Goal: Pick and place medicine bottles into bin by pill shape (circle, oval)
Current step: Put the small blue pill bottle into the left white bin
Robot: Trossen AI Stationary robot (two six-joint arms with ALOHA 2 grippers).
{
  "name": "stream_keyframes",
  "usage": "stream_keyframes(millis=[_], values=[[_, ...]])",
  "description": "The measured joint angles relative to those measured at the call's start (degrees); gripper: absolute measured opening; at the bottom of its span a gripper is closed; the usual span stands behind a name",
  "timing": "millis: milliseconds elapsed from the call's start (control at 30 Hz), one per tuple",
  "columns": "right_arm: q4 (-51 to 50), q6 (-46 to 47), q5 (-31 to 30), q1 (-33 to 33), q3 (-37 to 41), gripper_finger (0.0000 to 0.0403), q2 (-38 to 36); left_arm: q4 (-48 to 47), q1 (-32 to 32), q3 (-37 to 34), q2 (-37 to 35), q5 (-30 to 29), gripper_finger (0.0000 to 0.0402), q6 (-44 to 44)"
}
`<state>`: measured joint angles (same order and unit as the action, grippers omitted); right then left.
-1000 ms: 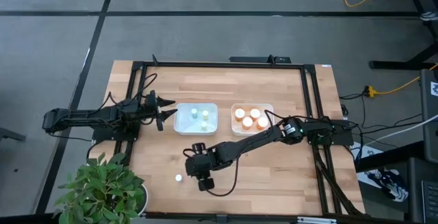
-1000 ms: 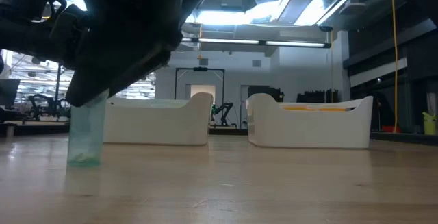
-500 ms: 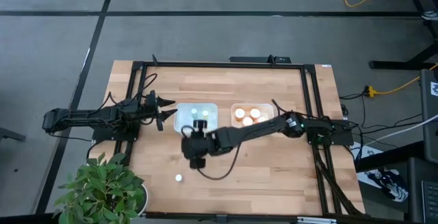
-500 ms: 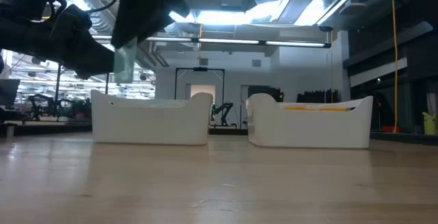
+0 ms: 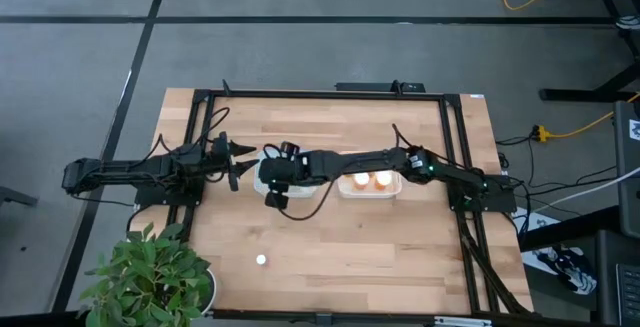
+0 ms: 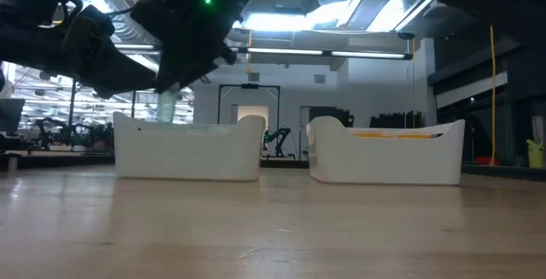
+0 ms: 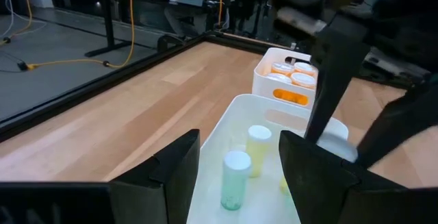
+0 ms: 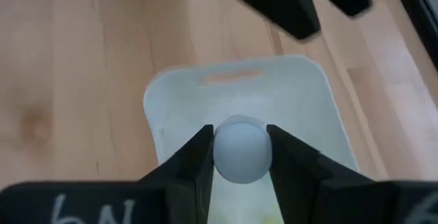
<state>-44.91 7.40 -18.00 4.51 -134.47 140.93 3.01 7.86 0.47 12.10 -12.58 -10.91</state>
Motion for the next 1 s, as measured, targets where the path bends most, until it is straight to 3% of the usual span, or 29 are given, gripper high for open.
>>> stream_keyframes(millis=[267,1000], values=[[5.75,-0.22,3.07,-1.18,0.76,0.0118,1.71,-0.43,0.0,0.02,0.0,-0.02,0.0194,1.01],[4.7,-1.43,3.73,-1.73,0.87,0.0119,5.37,-0.41,0.0,0.01,0.0,0.0,0.0194,0.95]])
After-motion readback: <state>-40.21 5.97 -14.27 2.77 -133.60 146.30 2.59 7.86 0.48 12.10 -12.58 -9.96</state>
